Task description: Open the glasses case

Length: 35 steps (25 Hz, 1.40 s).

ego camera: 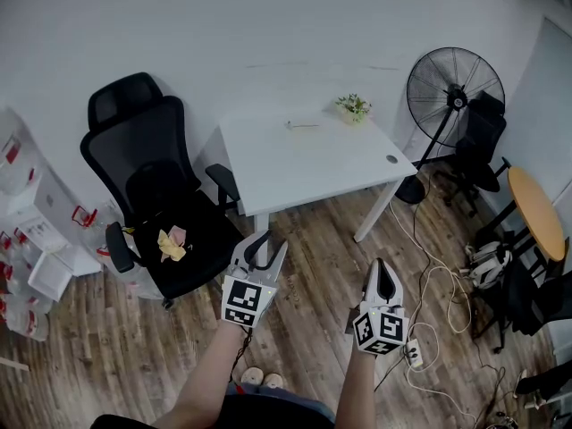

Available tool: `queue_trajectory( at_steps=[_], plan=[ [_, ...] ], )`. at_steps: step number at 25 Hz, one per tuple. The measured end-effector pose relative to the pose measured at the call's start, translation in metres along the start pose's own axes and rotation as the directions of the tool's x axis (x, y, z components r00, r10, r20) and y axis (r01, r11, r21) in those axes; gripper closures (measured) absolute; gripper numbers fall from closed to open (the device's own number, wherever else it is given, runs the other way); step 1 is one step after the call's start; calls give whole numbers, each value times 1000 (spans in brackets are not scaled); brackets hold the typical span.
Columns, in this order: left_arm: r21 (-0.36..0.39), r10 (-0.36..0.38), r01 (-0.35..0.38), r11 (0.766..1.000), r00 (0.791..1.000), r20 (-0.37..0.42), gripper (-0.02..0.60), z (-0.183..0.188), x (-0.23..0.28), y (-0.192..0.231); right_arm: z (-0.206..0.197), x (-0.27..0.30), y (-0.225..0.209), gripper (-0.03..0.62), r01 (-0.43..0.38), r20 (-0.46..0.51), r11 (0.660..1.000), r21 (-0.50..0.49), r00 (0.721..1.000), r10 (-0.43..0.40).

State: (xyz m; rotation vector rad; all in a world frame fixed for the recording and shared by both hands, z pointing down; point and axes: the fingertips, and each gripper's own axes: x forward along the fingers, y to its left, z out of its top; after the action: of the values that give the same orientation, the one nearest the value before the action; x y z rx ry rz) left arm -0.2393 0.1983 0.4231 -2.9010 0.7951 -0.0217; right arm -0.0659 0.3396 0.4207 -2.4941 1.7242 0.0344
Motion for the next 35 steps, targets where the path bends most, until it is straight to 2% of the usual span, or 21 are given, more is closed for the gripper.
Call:
queue_trajectory(
  at_steps=[7, 22, 29, 31, 35],
  plan=[
    [2, 5, -5, 1000, 1000, -2, 414, 0, 13, -8, -2, 5, -17, 582, -5, 1, 1000, 7, 1000, 5],
    [11, 13, -13, 1000, 1000, -14, 410, -17, 66, -8, -23, 51, -56, 583, -17, -2, 999, 31, 1000, 17],
    [19, 16, -15, 1000, 1000, -3, 410, -35, 127, 16, -45, 113, -86, 583, -10, 5, 999, 40, 1000, 10],
    [17, 34, -34, 999, 999, 4, 410, -41, 157, 31, -52, 143, -97, 582, -13, 4, 999, 33, 1000, 13],
    [68, 56, -56, 996, 998, 2, 410, -54, 238, 62, -69, 223, -125, 583, -23, -3, 999, 29, 1000, 23]
  ],
)
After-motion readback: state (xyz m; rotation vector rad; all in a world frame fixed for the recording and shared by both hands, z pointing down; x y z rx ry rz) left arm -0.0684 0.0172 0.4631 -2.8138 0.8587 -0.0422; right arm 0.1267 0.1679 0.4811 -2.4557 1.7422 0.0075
